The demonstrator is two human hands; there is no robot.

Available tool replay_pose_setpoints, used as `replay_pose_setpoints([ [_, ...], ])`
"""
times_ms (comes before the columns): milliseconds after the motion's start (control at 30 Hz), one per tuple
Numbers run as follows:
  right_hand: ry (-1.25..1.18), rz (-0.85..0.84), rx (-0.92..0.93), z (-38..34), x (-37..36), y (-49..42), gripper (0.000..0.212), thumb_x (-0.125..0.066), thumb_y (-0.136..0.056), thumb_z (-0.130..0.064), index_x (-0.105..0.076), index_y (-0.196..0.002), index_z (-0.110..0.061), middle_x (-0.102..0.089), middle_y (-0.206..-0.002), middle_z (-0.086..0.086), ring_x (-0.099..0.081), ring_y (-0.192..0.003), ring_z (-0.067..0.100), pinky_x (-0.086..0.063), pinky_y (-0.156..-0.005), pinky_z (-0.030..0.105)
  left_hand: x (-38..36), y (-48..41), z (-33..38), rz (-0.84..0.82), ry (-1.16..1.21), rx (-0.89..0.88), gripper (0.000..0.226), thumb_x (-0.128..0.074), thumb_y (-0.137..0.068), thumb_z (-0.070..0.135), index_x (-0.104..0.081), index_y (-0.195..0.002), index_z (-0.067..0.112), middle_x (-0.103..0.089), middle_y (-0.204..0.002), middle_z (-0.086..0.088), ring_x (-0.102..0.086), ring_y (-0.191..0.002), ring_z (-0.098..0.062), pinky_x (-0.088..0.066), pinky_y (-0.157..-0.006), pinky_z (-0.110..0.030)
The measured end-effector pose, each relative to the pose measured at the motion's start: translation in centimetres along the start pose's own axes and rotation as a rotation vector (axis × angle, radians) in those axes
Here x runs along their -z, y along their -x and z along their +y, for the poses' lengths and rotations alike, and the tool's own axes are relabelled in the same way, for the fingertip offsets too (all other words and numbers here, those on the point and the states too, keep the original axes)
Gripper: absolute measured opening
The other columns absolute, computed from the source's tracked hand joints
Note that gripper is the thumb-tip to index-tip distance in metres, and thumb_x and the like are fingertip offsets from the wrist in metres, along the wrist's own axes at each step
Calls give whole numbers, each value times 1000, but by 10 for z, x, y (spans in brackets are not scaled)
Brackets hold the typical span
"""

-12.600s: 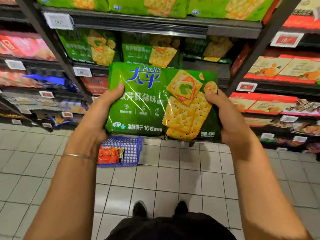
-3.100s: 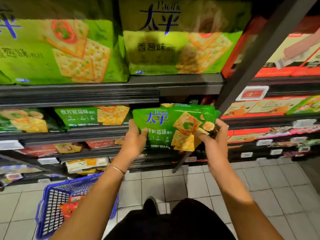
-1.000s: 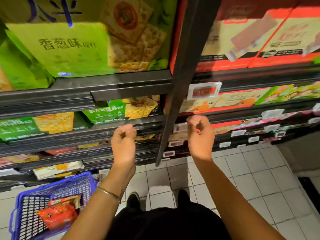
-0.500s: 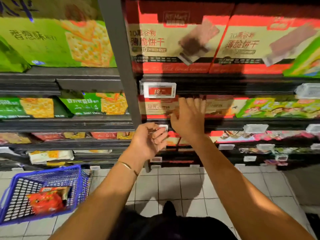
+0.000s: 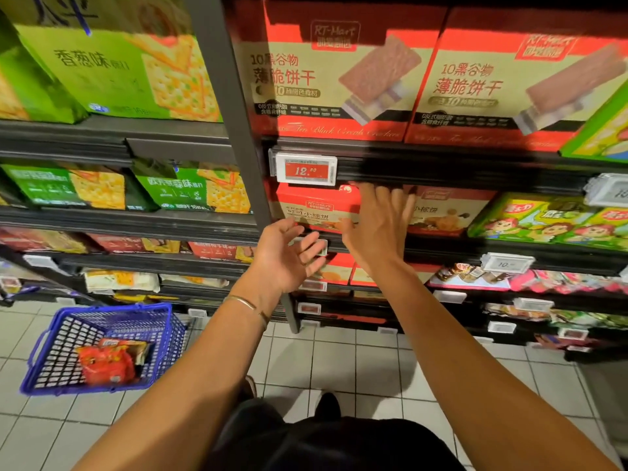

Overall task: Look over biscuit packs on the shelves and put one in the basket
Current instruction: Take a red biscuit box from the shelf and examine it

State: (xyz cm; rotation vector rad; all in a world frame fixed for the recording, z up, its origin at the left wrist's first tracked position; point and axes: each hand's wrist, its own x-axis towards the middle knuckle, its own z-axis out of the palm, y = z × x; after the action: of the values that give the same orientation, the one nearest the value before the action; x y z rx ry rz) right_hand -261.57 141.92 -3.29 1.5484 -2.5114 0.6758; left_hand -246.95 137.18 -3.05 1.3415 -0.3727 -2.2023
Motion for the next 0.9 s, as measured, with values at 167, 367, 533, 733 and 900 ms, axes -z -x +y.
replay_pose_setpoints([
  [167,-183,-49,-87,9,2,-20,23,-79,-87,-28,-71,-104,-17,-70,-103,11,-58,-111,38,-34,-105,49,-11,-4,-3,-49,32,-19,61,-53,-105,43,-37,-159,20,-64,-137,-16,-63,-127,-33,-53,-94,-50],
  [367,-464,-113,-150,15,-5,-28,30,-85,-82,-43,-69,-87,-17,-72,-88,4,-63,-96,32,-44,-100,47,-30,-6,-5,-65,8,-21,44,-56,-105,47,-54,-143,25,-57,-145,-17,-60,-133,-29,-48,-110,-50],
  [533,-360,65,-188,5,-12,-15,56,-84,-74,-59,-73,-104,-14,-73,-104,9,-55,-109,32,-30,-104,45,-30,-11,-9,-36,-53,-12,21,-61,-101,47,-63,-111,29,-56,-141,-15,-59,-131,-27,-48,-105,-47],
  [733,-789,115,-251,2,-9,7,46,-88,-73,-36,-66,-113,-31,-49,-109,-14,-54,-107,13,-54,-93,40,-25,-12,-15,-22,-55,-54,51,-63,-101,48,-51,-149,33,-54,-146,-9,-56,-132,-25,-55,-94,-47],
  [900,-1022,113,-335,23,4,17,63,-92,-69,-30,-56,-118,-42,-61,-121,-18,-62,-114,5,-60,-94,40,-10,-10,-22,-17,-84,-53,30,-61,-102,46,-61,-119,22,-70,-120,-7,-67,-112,-24,-60,-71,-38],
])
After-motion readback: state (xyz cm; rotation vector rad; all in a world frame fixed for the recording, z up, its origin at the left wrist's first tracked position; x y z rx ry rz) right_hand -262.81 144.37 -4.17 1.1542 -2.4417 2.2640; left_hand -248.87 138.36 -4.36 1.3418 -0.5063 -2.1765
